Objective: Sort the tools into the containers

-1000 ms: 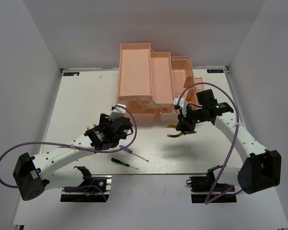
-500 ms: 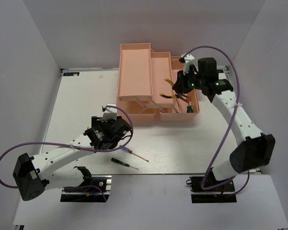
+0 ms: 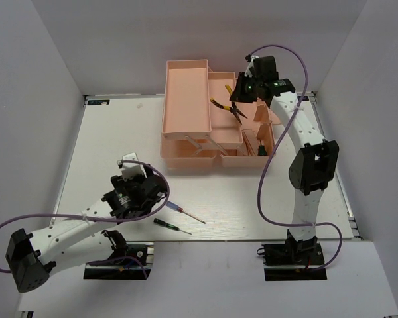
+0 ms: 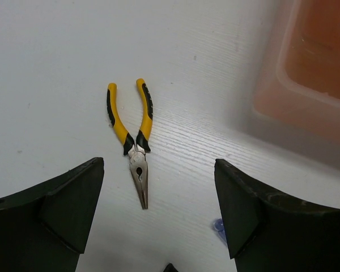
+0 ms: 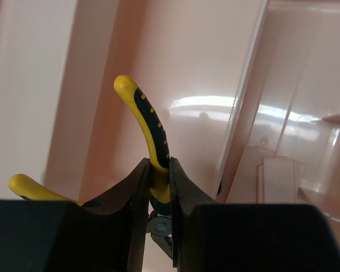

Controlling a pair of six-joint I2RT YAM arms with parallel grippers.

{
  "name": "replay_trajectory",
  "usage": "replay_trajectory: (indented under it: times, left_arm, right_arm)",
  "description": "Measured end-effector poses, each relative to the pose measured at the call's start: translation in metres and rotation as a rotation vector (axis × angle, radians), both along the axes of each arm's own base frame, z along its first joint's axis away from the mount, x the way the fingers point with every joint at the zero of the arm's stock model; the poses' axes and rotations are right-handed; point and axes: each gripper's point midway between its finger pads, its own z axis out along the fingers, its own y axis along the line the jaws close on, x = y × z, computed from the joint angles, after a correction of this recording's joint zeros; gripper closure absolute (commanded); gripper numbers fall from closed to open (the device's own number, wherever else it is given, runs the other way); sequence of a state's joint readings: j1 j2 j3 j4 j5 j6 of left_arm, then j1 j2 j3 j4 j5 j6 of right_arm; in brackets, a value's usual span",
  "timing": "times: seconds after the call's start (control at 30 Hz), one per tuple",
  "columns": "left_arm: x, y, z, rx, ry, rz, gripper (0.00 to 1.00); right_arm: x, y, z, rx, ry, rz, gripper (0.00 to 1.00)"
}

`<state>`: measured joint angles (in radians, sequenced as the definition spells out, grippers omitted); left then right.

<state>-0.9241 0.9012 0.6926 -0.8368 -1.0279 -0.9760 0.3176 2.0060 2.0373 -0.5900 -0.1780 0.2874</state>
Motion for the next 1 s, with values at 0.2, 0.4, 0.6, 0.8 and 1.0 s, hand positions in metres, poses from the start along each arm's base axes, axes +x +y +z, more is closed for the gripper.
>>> replay_trajectory:
  times: [0.2, 0.4, 0.6, 0.8, 1.0]
  left_arm:
    - [0.003, -0.001, -0.018, -0.015, -0.003, 0.058, 0.12]
    - [0.006, -0.001, -0.022, -0.04, -0.039, 0.087, 0.12]
    - [0.007, 0.002, -0.026, -0.038, -0.054, 0.101, 0.12]
    - [0.007, 0.007, -0.034, -0.031, -0.064, 0.12, 0.12]
    - [0.01, 0.011, -0.046, -0.004, -0.056, 0.143, 0.1]
  right_arm:
    - [-0.004, 0.006, -0.009, 0.047, 0.07, -0.043, 1.0]
    - [-0.01, 0.018, -0.007, 0.143, 0.141, -0.086, 1.0]
    - [-0.02, 0.029, -0.035, 0.258, 0.289, -0.133, 1.0]
    - [-0.023, 0.028, -0.047, 0.301, 0.352, -0.171, 1.0]
    - [-0.019, 0.029, -0.043, 0.313, 0.33, -0.166, 0.66]
